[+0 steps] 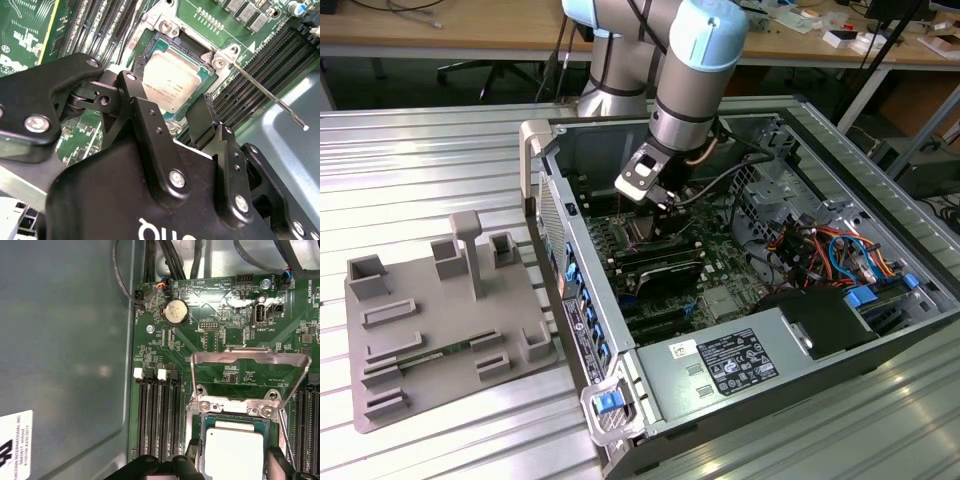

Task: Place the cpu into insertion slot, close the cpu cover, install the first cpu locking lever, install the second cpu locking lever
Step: 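Place the cpu into insertion slot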

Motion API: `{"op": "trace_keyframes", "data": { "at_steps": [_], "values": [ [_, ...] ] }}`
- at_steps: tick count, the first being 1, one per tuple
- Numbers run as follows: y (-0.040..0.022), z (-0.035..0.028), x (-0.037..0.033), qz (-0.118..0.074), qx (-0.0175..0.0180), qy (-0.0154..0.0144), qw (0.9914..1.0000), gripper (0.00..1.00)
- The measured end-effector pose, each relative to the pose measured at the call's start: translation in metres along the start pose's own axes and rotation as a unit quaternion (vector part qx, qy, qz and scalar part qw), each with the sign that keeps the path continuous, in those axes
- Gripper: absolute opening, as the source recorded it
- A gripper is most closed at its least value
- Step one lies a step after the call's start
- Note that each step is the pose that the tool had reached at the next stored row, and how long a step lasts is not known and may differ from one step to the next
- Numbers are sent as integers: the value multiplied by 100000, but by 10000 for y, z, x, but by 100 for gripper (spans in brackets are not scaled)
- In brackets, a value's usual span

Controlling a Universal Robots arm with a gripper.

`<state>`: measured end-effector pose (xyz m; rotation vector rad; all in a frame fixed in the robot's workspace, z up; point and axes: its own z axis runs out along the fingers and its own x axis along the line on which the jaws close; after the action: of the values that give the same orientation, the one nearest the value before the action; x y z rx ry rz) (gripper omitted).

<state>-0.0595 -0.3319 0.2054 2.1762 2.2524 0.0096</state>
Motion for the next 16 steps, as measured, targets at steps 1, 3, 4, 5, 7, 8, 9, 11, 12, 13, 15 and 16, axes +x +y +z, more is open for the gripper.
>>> {"op": "trace_keyframes", "data": {
  "at_steps": [1,3,4,5,7,8,9,11,12,13,15,16],
  "values": [
    [2,-30,0,6,-3,-1,100000,61],
    [3,-65,0,1,1,-2,100000,61],
    [3,-68,0,2,-7,44,100000,61],
    [3,-69,0,3,-19,117,100000,60],
    [5,-70,0,0,0,162,100000,41],
    [8,-70,0,-6,17,162,100000,41],
    [12,-70,0,4,40,161,100000,35],
    [39,-77,-2,1,146,156,100000,17],
    [49,-169,-1,1,143,193,100000,11],
    [51,-255,-2,-1,144,251,100000,11],
    [58,-344,-2,0,129,616,99998,11],
    [59,-364,-3,-1,126,750,99997,11]
  ]
}}
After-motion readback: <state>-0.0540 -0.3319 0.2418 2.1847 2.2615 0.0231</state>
